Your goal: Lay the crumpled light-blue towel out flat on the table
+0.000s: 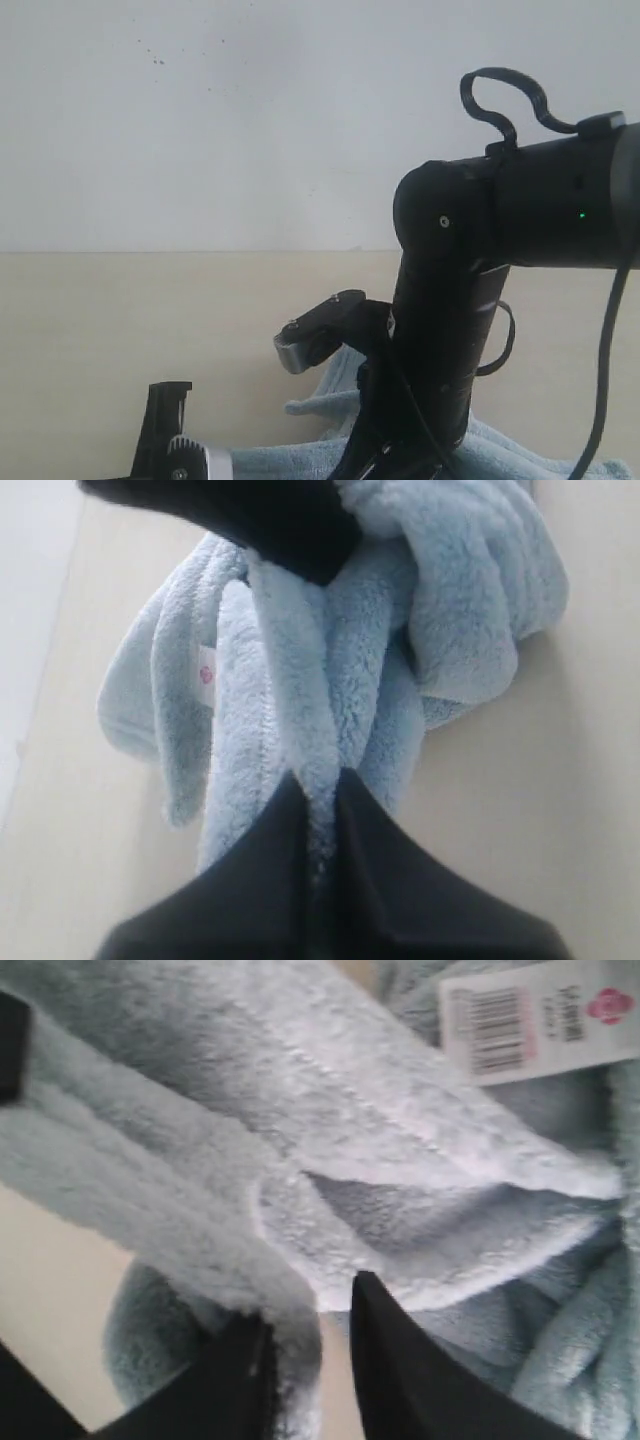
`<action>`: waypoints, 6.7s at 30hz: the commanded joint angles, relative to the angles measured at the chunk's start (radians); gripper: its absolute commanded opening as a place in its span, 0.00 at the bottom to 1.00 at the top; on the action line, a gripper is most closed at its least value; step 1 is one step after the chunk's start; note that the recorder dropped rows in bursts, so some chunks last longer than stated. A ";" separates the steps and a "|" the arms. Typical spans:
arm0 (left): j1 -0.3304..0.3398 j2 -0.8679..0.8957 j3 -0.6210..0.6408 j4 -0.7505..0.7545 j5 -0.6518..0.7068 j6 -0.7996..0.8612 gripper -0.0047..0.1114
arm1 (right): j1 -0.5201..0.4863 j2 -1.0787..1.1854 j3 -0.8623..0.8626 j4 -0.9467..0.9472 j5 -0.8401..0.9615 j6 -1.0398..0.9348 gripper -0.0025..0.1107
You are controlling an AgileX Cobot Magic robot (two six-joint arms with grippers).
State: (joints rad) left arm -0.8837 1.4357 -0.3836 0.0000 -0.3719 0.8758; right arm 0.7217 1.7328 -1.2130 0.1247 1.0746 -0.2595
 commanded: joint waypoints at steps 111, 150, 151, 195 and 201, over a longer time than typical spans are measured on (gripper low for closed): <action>0.001 -0.254 0.010 -0.516 -0.099 0.203 0.07 | -0.093 -0.355 0.655 -0.570 -0.286 0.017 0.39; 0.001 -0.429 0.010 -1.075 -0.654 0.523 0.07 | -0.084 -0.560 0.577 -1.405 -0.176 1.109 0.02; 0.001 -0.476 0.010 -1.122 -0.705 0.562 0.07 | -0.084 -0.601 0.573 -1.437 -0.165 1.115 0.02; 0.004 -0.641 0.140 -0.977 -0.576 0.947 0.07 | -0.106 -0.453 0.394 -1.869 -0.230 1.223 0.02; 0.177 -0.365 -0.178 -0.916 -0.522 0.416 0.07 | -0.269 -0.455 0.047 -1.713 -0.516 1.433 0.02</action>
State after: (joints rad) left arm -0.7808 0.9721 -0.4655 -0.9403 -0.9516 1.4898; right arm 0.5128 1.2975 -1.0688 -1.6898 0.6369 1.1034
